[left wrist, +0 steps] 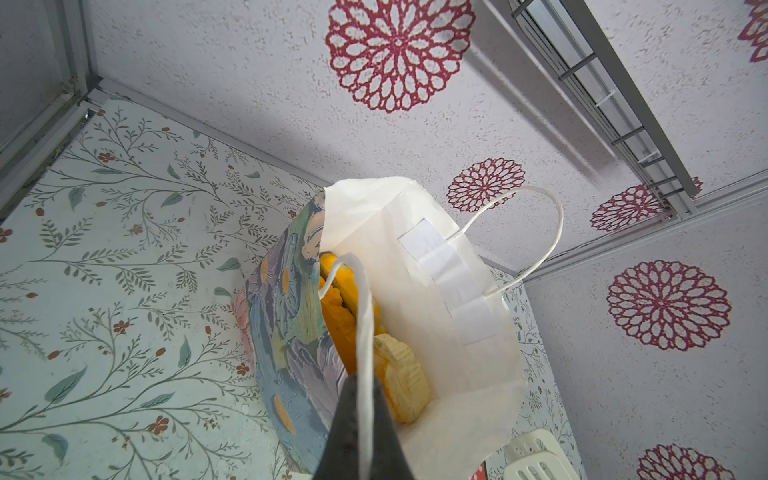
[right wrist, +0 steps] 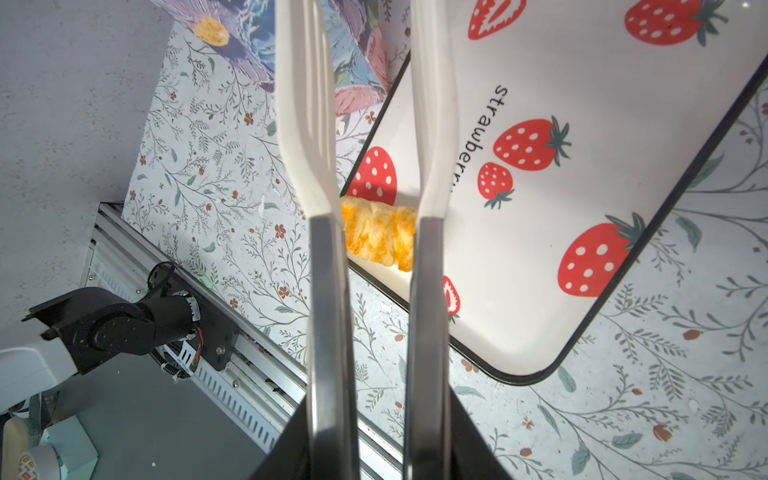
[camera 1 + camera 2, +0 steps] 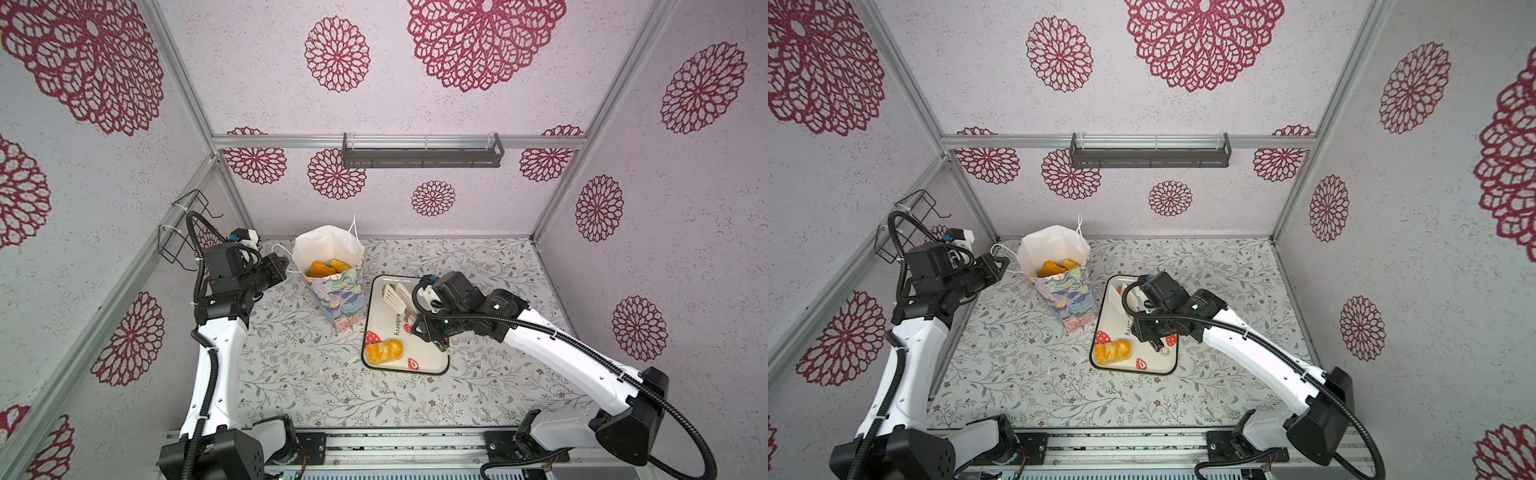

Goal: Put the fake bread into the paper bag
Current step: 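Lower the right tongs onto the last knotted bun and pinch it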

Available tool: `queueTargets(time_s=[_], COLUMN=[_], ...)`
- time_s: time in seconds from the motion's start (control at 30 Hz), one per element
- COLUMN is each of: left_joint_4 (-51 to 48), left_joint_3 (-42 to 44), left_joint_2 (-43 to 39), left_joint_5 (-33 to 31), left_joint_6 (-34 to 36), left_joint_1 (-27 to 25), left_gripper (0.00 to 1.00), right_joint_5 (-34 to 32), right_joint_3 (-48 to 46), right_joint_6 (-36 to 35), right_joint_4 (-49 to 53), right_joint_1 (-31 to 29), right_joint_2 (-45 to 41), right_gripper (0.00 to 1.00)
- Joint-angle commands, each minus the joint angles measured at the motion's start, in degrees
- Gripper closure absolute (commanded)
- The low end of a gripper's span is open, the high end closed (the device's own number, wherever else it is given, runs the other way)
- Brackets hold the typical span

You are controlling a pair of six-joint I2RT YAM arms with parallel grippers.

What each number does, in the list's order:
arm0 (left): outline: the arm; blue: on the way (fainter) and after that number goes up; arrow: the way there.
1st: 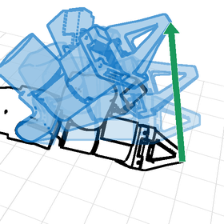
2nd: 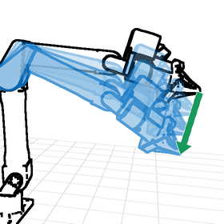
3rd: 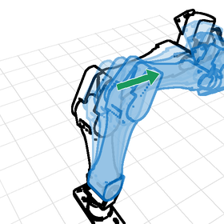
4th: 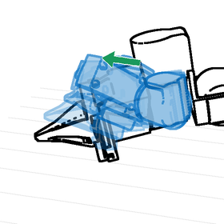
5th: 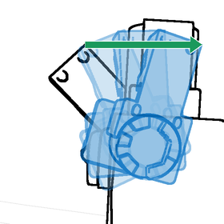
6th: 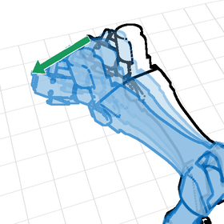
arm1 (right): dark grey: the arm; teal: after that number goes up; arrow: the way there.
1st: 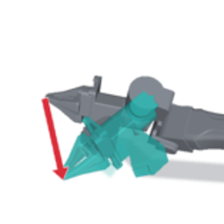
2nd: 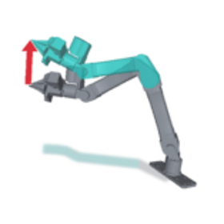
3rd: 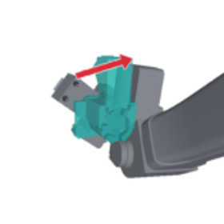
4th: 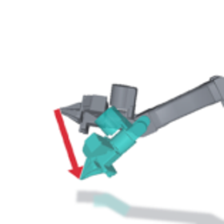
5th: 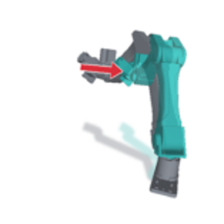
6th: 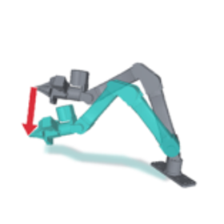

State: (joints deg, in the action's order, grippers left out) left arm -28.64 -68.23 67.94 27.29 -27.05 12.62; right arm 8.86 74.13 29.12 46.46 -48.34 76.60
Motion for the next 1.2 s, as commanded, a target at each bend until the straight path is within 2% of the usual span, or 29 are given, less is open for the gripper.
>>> queueTargets(time_s=[0.0,0.57,1.17], left_joint_4=[0.6,0.6,0.5], left_joint_3=[-0.7,-0.5,-0.3], left_joint_2=[0.2,0.2,0.2], left_joint_5=[-0.4,-0.3,-0.4], left_joint_6=[0.0,0.0,-0.1], left_joint_1=[-0.3,-0.3,-0.4], left_gripper=[1.00,1.00,1.00], right_joint_5=[1.0,6.8,7.0], right_joint_3=[-1.5,-15.2,-21.3], right_joint_6=[2.2,7.3,9.5], right_joint_4=[-2.0,-7.8,-9.3], right_joint_1=[-0.2,-0.6,-2.8], right_joint_2=[-2.8,-6.6,-7.3], right_gripper=[0.62,0.61,0.61])
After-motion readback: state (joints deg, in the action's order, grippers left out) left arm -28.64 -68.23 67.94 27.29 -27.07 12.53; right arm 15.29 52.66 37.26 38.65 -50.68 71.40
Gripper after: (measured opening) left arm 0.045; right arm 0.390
